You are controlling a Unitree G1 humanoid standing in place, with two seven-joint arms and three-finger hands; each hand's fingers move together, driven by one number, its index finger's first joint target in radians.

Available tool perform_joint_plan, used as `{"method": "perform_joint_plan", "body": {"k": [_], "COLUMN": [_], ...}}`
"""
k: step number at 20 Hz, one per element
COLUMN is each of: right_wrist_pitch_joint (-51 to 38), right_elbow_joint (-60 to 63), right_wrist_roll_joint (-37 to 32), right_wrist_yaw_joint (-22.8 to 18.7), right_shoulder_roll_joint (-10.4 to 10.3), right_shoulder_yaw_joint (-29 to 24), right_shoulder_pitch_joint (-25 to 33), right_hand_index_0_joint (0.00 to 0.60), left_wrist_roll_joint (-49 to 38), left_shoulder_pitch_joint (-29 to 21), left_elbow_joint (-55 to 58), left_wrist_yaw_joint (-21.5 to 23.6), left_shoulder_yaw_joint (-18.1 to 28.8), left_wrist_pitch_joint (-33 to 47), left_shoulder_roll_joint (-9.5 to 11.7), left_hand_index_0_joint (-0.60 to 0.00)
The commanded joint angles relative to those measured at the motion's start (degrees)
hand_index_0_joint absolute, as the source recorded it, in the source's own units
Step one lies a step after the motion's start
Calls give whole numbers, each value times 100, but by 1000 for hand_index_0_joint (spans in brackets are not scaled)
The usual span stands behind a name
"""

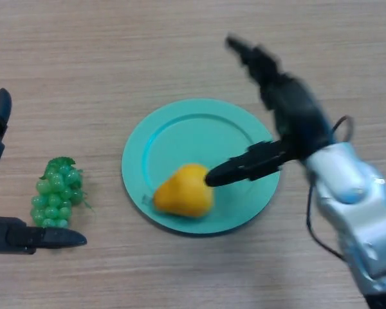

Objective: Pick up the yellow pear and place it on the plate

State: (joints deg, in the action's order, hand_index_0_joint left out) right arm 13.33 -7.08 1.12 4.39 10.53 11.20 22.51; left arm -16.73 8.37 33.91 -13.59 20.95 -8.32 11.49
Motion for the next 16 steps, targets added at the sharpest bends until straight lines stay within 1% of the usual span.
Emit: {"method": "perform_joint_plan", "body": {"k": [1, 2, 3, 4, 6, 8, 10, 11, 13, 14, 16], "right_wrist_pitch_joint": [-109, 143, 255, 430, 391, 255, 138, 94, -16, -118, -208], "right_elbow_joint": [-1091, -1703, -2004, -2450, -2925, -3228, -3421, -3427, -3432, -3415, -3411], "right_wrist_roll_joint": [-363, -639, -822, -989, -1052, -988, -831, -682, -440, -327, -255], "right_wrist_yaw_joint": [103, 169, 169, 173, 247, 135, 152, 179, 214, 224, 255], "right_shoulder_roll_joint": [36, 36, 81, 195, 304, 273, 264, 277, 273, 264, 252], "right_shoulder_yaw_joint": [-725, -986, -1098, -1242, -1396, -1501, -1548, -1553, -1576, -1577, -1576], "right_shoulder_pitch_joint": [-222, -573, -787, -1139, -1691, -2110, -2364, -2385, -2391, -2414, -2459], "right_hand_index_0_joint": [0, 0, 0, 0, 0, 0, 0, 0, 0, 0, 0], "left_wrist_roll_joint": [142, 137, 148, 110, 159, 169, 315, 384, 498, 422, 439], "left_shoulder_pitch_joint": [-138, -168, -168, -198, -213, -280, -428, -460, -585, -669, -718], "left_elbow_joint": [357, 359, 362, 350, 377, 339, 209, 187, 26, -11, -174], "left_wrist_yaw_joint": [67, 66, 67, 98, 130, 72, 44, 66, 137, 163, 24], "left_shoulder_yaw_joint": [142, 94, 33, -72, -238, -330, -458, -551, -740, -741, -676], "left_wrist_pitch_joint": [518, 477, 443, 390, 278, 143, 118, 78, 375, 340, 462], "left_shoulder_roll_joint": [192, 197, 189, 174, 198, 246, 300, 306, 302, 357, 418], "left_hand_index_0_joint": [0, 0, 0, 0, 0, 0, 0, 0, 0, 0, 0]}}
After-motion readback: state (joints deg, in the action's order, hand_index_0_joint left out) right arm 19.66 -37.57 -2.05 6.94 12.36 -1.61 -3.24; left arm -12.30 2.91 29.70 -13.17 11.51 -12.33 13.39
